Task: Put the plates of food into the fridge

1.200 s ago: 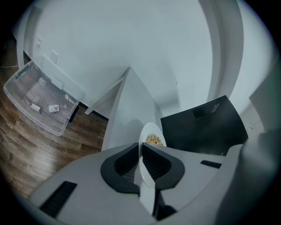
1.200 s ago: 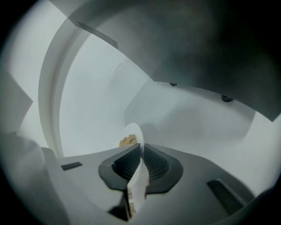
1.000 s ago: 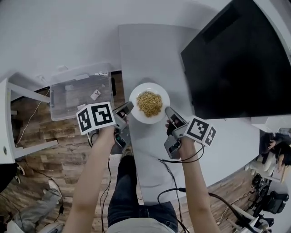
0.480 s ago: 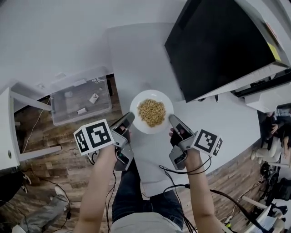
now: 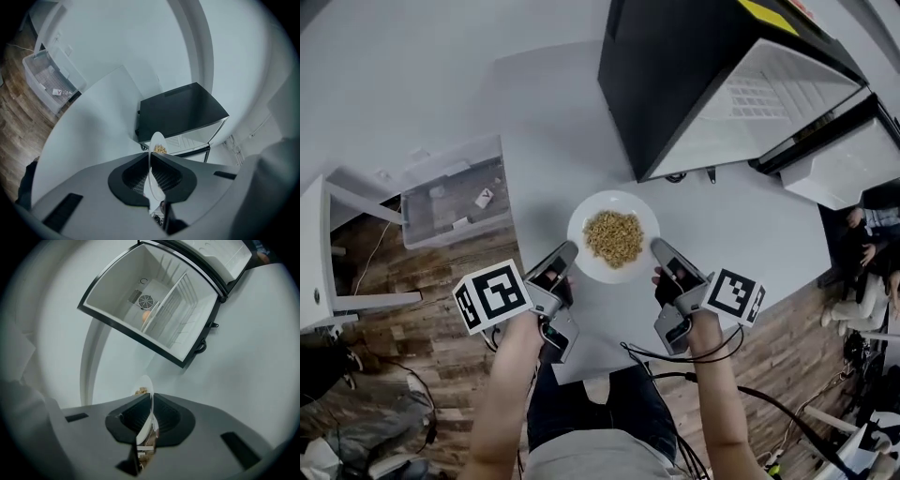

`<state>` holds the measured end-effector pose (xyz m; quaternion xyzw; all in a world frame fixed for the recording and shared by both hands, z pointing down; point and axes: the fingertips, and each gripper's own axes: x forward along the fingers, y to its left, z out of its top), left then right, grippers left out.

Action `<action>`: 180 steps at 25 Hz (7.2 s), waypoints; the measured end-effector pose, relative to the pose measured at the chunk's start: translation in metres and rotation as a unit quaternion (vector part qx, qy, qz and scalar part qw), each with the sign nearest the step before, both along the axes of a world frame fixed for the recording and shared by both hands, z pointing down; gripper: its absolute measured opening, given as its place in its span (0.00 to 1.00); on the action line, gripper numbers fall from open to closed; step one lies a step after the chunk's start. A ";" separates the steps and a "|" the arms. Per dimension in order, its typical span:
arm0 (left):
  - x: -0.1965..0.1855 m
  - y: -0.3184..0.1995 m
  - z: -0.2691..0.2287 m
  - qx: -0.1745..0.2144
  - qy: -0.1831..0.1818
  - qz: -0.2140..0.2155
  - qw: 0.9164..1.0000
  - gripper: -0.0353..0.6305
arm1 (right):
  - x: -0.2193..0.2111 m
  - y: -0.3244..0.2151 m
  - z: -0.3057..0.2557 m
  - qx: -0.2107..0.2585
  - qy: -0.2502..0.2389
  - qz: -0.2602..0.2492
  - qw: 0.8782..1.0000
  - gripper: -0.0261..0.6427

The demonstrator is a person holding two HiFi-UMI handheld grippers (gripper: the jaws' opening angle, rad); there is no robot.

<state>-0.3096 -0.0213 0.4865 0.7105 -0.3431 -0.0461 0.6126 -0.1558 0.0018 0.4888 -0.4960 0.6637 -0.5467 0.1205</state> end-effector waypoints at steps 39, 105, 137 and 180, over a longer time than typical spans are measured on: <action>0.170 0.033 -0.049 0.011 0.066 -0.022 0.998 0.08 | 0.173 0.031 -0.038 0.039 -0.075 0.040 0.996 0.08; 0.320 -0.159 -0.058 0.034 0.081 -0.242 0.966 0.08 | 0.322 -0.216 -0.063 0.093 0.069 -0.021 0.993 0.09; 0.336 -0.184 -0.060 0.018 0.111 -0.206 0.972 0.08 | 0.244 -0.160 -0.055 0.168 0.266 -0.191 0.930 0.06; 0.335 -0.070 -0.139 0.417 -0.371 -0.093 0.824 0.06 | 0.274 -0.096 -0.135 0.336 0.296 -0.073 0.891 0.06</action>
